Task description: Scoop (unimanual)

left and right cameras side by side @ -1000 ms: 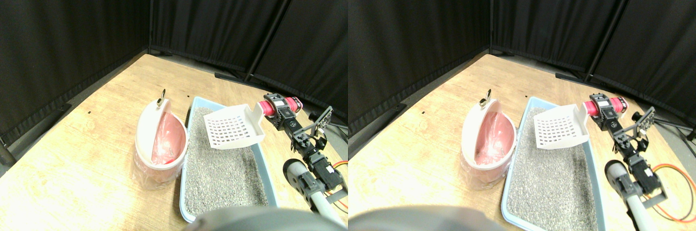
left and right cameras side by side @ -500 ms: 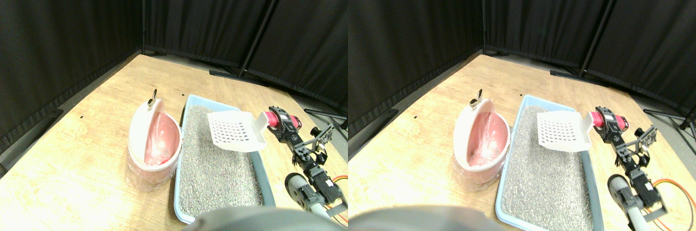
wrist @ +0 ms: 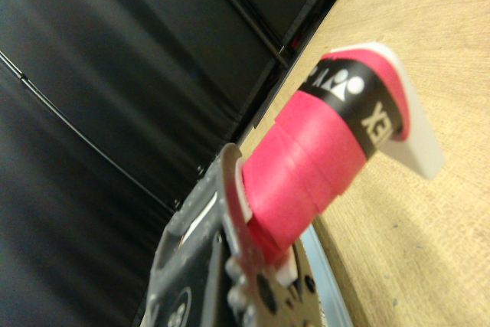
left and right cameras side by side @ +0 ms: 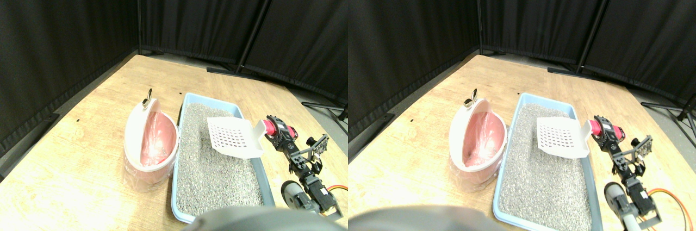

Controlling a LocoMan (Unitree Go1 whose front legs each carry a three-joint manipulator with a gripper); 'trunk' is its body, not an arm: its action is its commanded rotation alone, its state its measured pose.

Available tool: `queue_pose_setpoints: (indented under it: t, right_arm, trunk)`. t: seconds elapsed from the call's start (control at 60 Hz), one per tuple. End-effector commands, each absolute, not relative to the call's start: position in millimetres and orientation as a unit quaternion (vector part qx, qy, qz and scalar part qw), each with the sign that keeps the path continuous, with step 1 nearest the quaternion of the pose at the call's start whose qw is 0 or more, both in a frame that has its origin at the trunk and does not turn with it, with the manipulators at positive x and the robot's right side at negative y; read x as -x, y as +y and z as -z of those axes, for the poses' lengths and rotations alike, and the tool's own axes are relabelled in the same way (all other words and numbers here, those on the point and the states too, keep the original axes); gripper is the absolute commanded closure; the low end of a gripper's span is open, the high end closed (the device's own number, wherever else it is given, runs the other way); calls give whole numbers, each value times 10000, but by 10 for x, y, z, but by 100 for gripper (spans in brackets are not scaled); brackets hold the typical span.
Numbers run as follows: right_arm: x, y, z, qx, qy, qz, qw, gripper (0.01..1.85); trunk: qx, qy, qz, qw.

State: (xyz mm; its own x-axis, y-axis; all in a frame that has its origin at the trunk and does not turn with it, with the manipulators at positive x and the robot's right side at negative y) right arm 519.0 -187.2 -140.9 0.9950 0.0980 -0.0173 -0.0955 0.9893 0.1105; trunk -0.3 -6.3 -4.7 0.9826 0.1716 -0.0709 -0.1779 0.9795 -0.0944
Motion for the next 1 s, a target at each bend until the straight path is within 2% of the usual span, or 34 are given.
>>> queue_pose_setpoints:
  t: [0.017, 0.3, 0.483, 0.9, 1.0]
  right_arm:
    - [-5217, -1848, 1362, -660, -79, -641, 9957, 181]
    - [-5172, -2047, 1466, -772, 70, -586, 9953, 181]
    - [-5132, -2115, 1513, -760, 244, -317, 9963, 181]
    - [-5051, -2061, 1821, -1027, 527, -421, 9924, 181]
    - [-5042, -2062, 1943, -1181, 656, -282, 9904, 181]
  trunk:
    - [598, 277, -809, 9945]
    - [506, 293, -620, 9964]
    - [467, 300, -548, 9970]
    - [448, 324, -562, 9969]
    - [465, 337, -594, 9966]
